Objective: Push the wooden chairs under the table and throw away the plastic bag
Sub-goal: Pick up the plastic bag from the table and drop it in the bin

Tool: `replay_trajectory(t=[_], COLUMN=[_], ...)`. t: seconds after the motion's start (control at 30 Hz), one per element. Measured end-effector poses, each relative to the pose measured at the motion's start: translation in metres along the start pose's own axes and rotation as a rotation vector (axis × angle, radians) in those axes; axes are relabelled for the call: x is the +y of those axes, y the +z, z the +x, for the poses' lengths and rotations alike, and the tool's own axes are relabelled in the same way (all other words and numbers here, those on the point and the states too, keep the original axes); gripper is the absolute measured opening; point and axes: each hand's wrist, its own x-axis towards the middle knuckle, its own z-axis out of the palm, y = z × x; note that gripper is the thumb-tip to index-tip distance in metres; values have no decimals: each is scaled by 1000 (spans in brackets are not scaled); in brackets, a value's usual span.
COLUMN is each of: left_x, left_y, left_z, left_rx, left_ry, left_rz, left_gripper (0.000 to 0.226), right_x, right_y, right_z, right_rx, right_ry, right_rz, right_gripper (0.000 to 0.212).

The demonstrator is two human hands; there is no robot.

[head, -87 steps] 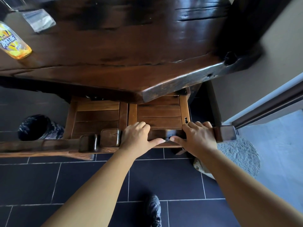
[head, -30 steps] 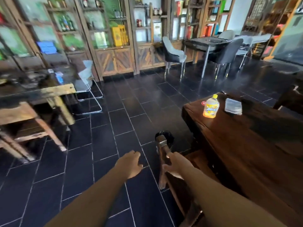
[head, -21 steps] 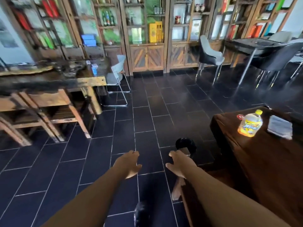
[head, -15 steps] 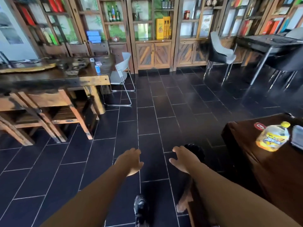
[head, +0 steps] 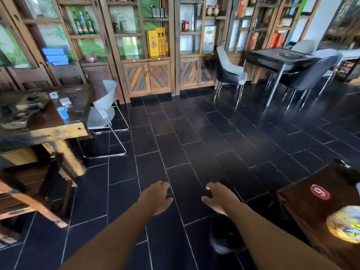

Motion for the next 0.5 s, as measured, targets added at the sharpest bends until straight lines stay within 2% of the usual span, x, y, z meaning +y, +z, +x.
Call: replay_trajectory(t=[0.17, 0.3, 0.5], left_x=[3, 11, 38], left_y=[-41, -63, -106], left_z=[104, 184, 352], left_rx=[37, 28, 22], left_ry=[97, 130, 176], left_rz=[25, 55, 102], left_gripper=[51, 49, 50], right_x=[12, 24, 66], right_y=[-46, -73, -144], right_z=[84, 149, 287], right_rx=[44, 81, 144], right_ry=[45, 96, 139], right_rz=[5, 106, 214], right_gripper=[53, 55, 57])
